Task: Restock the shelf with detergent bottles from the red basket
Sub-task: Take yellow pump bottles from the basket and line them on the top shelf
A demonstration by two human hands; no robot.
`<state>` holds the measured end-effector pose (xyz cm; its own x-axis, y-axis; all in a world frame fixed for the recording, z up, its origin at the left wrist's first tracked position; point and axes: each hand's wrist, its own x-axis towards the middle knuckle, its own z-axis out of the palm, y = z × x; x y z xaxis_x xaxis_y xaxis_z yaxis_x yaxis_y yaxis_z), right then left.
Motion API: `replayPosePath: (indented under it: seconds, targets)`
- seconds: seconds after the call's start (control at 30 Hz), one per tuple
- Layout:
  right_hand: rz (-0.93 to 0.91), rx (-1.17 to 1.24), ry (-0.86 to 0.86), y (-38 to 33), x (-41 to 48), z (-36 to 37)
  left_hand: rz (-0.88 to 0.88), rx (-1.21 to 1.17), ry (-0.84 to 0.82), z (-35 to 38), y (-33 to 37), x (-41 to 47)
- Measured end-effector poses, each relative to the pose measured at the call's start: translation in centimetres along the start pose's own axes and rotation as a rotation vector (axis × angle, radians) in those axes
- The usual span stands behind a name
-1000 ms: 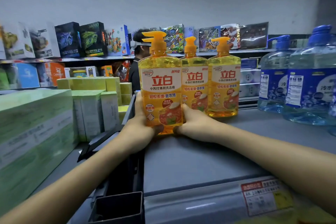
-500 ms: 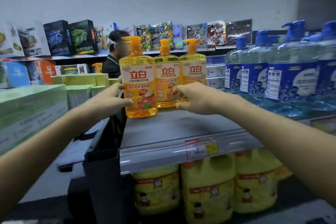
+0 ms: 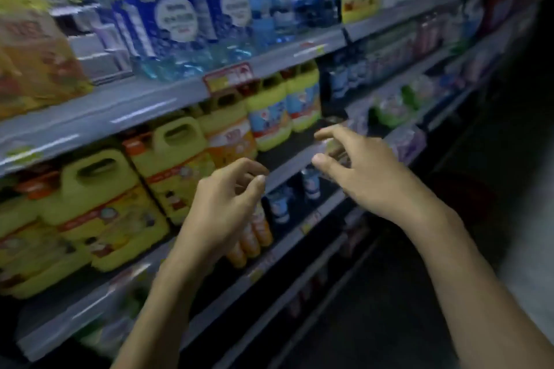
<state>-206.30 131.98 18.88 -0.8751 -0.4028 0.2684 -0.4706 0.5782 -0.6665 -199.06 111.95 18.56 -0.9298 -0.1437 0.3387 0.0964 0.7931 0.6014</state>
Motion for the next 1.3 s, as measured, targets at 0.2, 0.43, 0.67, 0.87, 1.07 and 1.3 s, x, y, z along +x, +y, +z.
replayPosePath:
  seconds: [0.2,0.43,0.67,0.87,1.07,1.3]
  targets:
    - [0.430,0.074,0.185,17.4,-13.8,-2.9,-0.007,-0.055,-0.164,17.6,5.0,-3.3]
    - [0.706,0.093,0.151,28.9,-21.6,-5.7,0.204,0.077,-0.443,29.7,9.5,-3.1]
    - [0.810,0.087,0.201,37.9,-21.0,-9.7,0.328,0.077,-0.668,40.5,12.7,2.7]
    - [0.906,-0.022,0.205,45.7,-15.0,-17.7,0.385,0.106,-0.665,48.7,16.7,12.4]
    - [1.002,-0.123,0.285,51.6,-12.7,-26.1,0.621,0.163,-0.687,58.5,23.8,19.9]
    - [1.132,-0.093,0.259,61.9,-13.3,-30.9,0.805,0.256,-0.747,70.4,30.8,24.9]
